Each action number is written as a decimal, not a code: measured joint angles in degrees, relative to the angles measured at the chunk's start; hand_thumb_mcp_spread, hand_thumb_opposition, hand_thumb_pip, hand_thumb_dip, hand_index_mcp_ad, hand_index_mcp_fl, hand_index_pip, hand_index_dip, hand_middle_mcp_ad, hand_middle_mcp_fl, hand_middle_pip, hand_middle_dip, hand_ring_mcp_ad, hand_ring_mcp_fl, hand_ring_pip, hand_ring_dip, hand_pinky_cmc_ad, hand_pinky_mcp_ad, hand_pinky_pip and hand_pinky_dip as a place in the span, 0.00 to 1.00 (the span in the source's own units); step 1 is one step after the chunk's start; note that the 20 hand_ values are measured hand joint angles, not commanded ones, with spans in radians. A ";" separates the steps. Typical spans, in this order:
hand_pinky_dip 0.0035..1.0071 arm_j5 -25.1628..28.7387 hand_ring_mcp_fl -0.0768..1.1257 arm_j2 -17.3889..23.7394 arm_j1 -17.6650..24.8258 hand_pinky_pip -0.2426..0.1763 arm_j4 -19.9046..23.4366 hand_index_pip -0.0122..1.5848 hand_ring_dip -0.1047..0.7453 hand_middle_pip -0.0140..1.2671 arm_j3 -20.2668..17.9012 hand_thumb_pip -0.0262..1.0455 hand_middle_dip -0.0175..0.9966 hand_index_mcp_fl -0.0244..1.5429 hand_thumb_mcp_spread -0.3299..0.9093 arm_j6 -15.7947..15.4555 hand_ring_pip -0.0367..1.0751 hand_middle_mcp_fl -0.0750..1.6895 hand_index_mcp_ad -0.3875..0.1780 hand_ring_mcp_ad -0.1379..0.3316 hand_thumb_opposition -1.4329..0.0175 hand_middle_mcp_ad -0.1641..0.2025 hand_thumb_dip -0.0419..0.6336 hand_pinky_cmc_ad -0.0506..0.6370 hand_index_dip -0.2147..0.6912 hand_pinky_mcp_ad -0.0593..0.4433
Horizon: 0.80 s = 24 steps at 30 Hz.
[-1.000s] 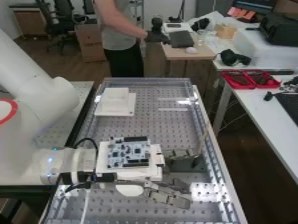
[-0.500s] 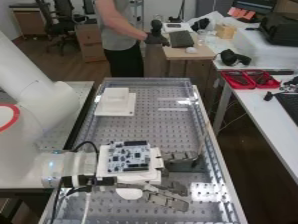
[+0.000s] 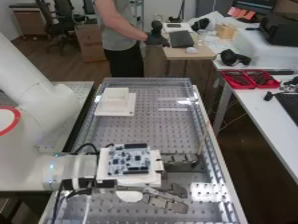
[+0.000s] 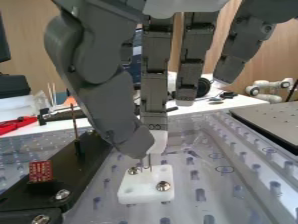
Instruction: Grab the paper clip and place it in the clear container
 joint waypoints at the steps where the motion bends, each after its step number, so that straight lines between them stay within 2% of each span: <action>1: 0.19 -0.01 0.45 -0.03 0.00 0.74 -0.02 0.11 0.58 0.52 0.03 0.63 0.68 0.09 0.79 0.02 0.12 0.54 0.44 0.43 0.29 0.30 0.48 0.68 0.04 0.64; 10: 0.19 -0.03 0.45 -0.21 0.05 0.74 1.23 0.11 0.58 0.57 -0.24 0.63 0.68 0.09 0.81 0.41 0.12 0.56 0.43 0.43 0.28 0.31 0.48 0.68 0.04 0.64; 13: 0.19 0.05 0.47 0.03 0.04 0.74 3.17 0.11 0.58 0.57 -0.96 0.63 0.68 0.12 0.81 1.09 0.12 0.58 0.43 0.43 0.26 0.30 0.48 0.67 0.04 0.64; 19: 0.19 0.49 0.54 0.79 -0.02 0.78 7.74 0.11 0.60 0.56 -2.66 0.63 0.68 0.20 0.81 2.59 0.13 0.59 0.44 0.43 0.25 0.31 0.48 0.72 0.04 0.65; 20: 0.19 0.55 0.56 0.92 -0.03 0.78 8.24 0.10 0.61 0.56 -2.86 0.63 0.68 0.21 0.82 2.87 0.13 0.59 0.44 0.42 0.25 0.35 0.48 0.73 0.04 0.64; 22: 0.19 0.69 0.57 1.35 -0.05 0.77 9.20 0.10 0.61 0.55 -3.25 0.63 0.67 0.23 0.81 3.53 0.13 0.61 0.44 0.43 0.24 0.35 0.48 0.72 0.04 0.64; 24: 0.19 0.77 0.59 2.32 -0.02 0.82 10.32 0.09 0.61 0.54 -3.87 0.63 0.66 0.23 0.82 4.32 0.13 0.61 0.44 0.43 0.24 0.40 0.48 0.75 0.04 0.65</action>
